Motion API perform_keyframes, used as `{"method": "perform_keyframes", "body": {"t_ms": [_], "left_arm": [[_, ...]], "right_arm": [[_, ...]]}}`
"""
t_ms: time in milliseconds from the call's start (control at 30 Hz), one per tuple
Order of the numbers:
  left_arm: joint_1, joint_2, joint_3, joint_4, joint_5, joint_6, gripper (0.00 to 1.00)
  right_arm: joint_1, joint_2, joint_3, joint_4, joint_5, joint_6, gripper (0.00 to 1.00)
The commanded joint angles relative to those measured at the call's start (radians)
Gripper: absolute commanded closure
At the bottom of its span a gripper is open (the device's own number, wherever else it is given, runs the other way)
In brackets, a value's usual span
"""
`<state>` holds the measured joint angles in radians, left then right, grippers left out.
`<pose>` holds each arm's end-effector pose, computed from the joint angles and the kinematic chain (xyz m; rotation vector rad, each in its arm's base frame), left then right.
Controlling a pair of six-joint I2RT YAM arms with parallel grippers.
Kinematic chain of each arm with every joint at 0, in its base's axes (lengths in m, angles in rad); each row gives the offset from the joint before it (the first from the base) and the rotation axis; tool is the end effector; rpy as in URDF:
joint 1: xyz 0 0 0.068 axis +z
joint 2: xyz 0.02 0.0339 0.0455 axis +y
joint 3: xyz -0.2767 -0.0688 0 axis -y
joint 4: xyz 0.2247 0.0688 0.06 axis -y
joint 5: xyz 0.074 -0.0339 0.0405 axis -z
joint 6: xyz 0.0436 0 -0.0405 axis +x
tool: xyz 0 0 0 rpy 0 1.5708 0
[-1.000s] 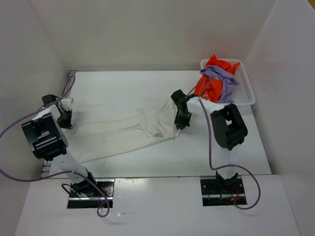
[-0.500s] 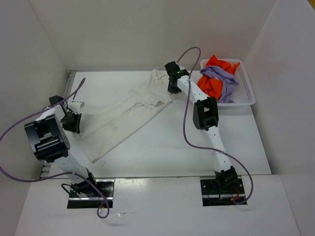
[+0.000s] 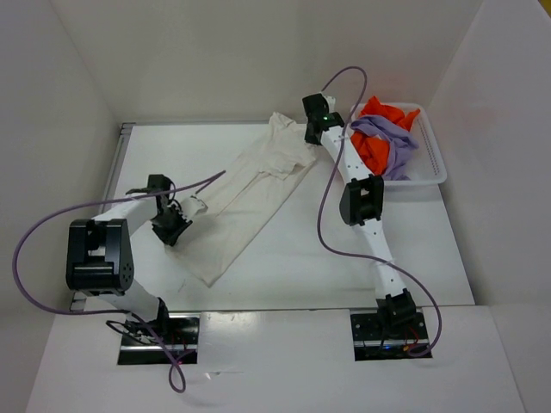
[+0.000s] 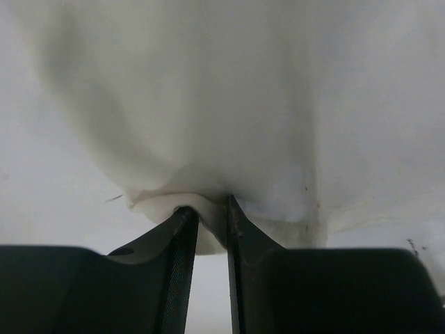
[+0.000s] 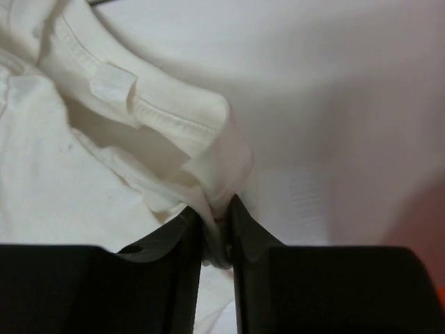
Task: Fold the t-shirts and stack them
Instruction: Rotate the tshirt 85 degrees
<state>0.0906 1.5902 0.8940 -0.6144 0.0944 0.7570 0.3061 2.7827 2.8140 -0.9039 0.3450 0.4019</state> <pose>0.2657 0.0200 0.1786 0.9540 2.7024 0.0308 0.5534 0.1594 0.1896 0.2639 2.3630 -0.0884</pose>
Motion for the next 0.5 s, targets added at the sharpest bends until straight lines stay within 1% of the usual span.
{"method": "perform_keyframes", "body": {"t_ms": [0,33,67,100,133,167,200,233,300,400,433,467], "left_arm": [[-0.084,-0.001,-0.018,-0.137,0.113,0.064,0.7],[-0.124,-0.012,-0.018,-0.168,0.122,0.064,0.7],[-0.146,-0.012,-0.018,-0.185,0.14,0.064,0.7],[-0.166,-0.039,-0.03,-0.185,0.14,0.044,0.7],[-0.178,-0.051,-0.03,-0.203,0.14,0.032,0.7],[-0.178,-0.064,-0.017,-0.221,0.154,0.031,0.7],[-0.178,-0.079,-0.004,-0.258,0.166,0.031,0.7],[-0.178,-0.079,0.015,-0.271,0.175,0.041,0.7],[-0.178,-0.099,0.016,-0.28,0.186,0.041,0.69],[-0.178,-0.131,0.026,-0.326,0.196,0.041,0.64],[-0.178,-0.144,0.026,-0.335,0.196,0.041,0.62],[-0.178,-0.171,0.026,-0.344,0.196,0.041,0.6]], "right_arm": [[-0.016,0.003,0.07,0.1,-0.017,-0.029,0.74],[-0.016,0.003,0.07,0.112,-0.026,-0.029,0.72],[-0.025,0.003,0.081,0.112,-0.061,-0.041,0.68],[-0.025,0.003,0.081,0.112,-0.061,-0.041,0.65],[-0.025,0.003,0.081,0.112,-0.075,-0.041,0.6],[-0.025,0.003,0.081,0.112,-0.096,-0.055,0.43],[-0.025,0.003,0.081,0.112,-0.097,-0.055,0.35],[-0.025,-0.018,0.081,0.112,-0.097,-0.055,0.32],[-0.036,-0.046,0.081,0.096,-0.116,-0.045,0.27],[-0.036,-0.139,0.047,0.04,-0.126,-0.025,0.27],[-0.036,-0.172,0.02,0.025,-0.114,-0.025,0.27],[-0.012,-0.24,-0.04,-0.007,-0.101,-0.025,0.27]]}}
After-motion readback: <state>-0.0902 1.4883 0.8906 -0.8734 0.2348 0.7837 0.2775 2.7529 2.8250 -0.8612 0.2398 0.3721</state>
